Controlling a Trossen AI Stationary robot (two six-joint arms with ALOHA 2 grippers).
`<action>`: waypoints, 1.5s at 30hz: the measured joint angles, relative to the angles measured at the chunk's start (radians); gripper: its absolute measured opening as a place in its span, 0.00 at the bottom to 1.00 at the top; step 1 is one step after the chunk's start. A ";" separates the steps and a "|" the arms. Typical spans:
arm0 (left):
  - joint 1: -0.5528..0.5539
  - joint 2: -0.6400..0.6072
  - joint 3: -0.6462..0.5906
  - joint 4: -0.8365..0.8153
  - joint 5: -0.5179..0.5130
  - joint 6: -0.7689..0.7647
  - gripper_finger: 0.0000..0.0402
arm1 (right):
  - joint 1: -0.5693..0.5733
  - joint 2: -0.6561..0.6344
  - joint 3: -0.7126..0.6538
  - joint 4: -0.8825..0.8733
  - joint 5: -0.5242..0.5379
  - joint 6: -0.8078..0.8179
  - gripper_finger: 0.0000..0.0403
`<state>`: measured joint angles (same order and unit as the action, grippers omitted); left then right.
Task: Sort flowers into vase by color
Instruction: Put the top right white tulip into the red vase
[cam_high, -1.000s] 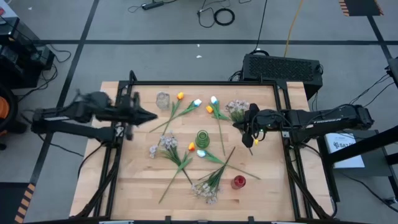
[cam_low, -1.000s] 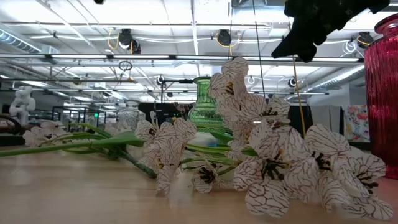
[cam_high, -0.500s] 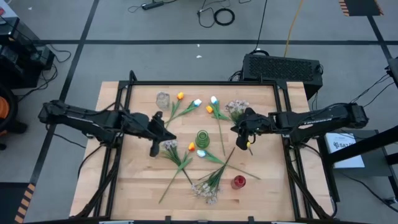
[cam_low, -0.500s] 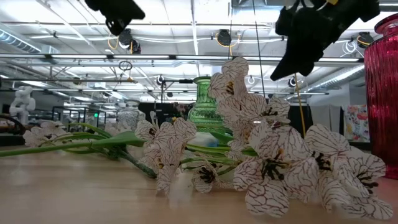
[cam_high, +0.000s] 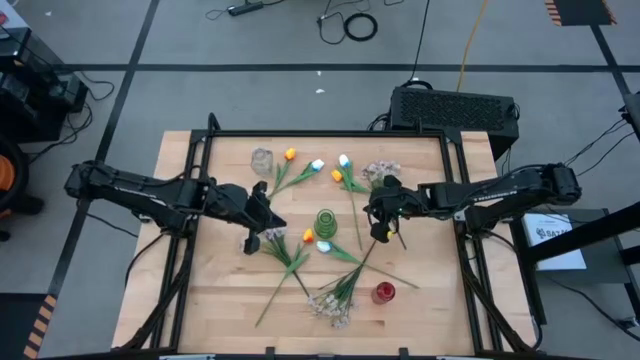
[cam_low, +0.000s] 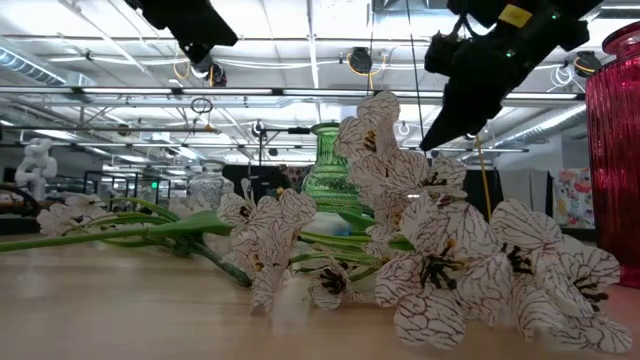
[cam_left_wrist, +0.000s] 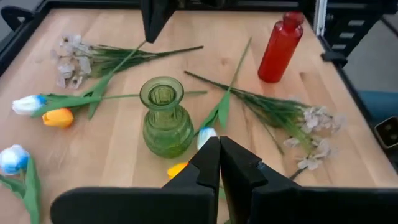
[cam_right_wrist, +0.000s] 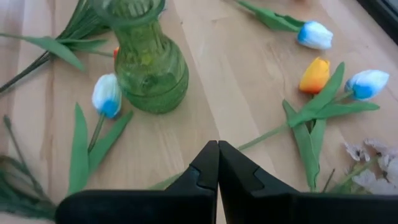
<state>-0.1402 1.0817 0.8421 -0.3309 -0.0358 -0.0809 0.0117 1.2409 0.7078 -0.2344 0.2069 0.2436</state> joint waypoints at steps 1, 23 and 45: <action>0.000 0.007 0.000 0.000 0.000 0.008 0.04 | -0.004 0.006 0.000 0.008 0.000 0.000 0.00; 0.000 0.053 0.000 0.037 0.034 -0.044 0.05 | -0.077 0.012 0.022 0.005 0.003 0.051 0.00; 0.000 0.053 0.000 0.053 0.025 -0.010 0.05 | -0.098 0.192 0.085 0.053 0.036 0.375 0.15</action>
<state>-0.1398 1.1343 0.8425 -0.2782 -0.0108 -0.0910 -0.0860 1.4324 0.7933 -0.1811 0.2429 0.6182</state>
